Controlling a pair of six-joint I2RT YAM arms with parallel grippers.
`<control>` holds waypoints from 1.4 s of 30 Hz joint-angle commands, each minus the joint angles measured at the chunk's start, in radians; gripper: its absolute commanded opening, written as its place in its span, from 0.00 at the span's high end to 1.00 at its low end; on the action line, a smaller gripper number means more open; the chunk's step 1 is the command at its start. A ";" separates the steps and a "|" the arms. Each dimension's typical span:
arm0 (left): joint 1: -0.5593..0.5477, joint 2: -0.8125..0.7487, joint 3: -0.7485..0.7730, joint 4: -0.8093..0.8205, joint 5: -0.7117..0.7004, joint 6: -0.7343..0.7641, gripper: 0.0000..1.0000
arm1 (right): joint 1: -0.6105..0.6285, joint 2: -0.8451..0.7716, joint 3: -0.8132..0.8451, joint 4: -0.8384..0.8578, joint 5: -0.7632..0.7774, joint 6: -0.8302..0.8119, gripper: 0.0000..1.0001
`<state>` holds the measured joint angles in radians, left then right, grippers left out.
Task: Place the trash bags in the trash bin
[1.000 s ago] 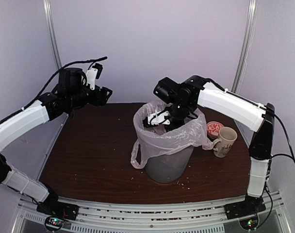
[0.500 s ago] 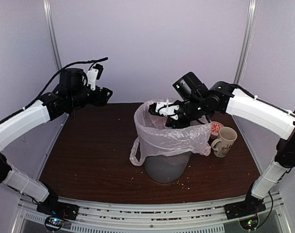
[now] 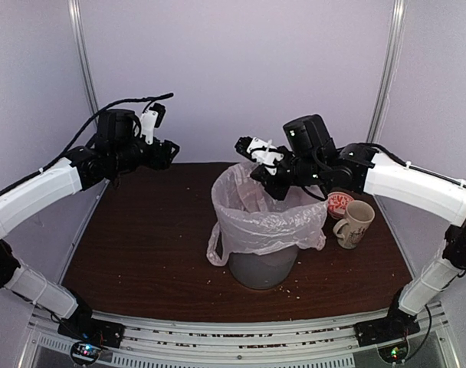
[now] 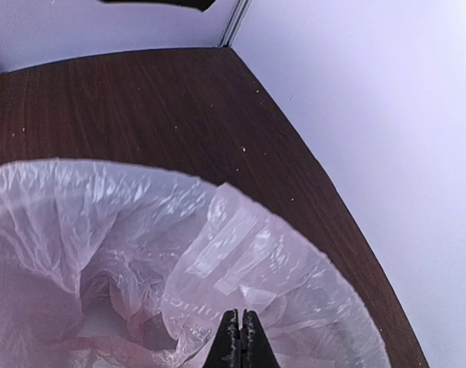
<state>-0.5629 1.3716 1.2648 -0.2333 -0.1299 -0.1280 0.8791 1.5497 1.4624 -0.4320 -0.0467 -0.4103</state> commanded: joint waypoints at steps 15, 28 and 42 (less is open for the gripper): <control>-0.006 0.007 -0.006 0.052 0.102 0.005 0.32 | -0.049 0.198 0.353 0.166 0.137 0.206 1.00; -0.171 -0.064 0.020 -0.004 0.157 -0.082 0.32 | -0.486 -0.297 -0.087 -0.097 -0.281 0.210 0.36; -0.171 -0.142 -0.418 0.190 0.099 -0.359 0.36 | -0.649 -0.375 -0.535 -0.107 -0.595 0.142 0.40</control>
<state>-0.7383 1.2167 0.9310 -0.1879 -0.0731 -0.3943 0.2306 1.1439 0.9699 -0.5385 -0.4797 -0.2256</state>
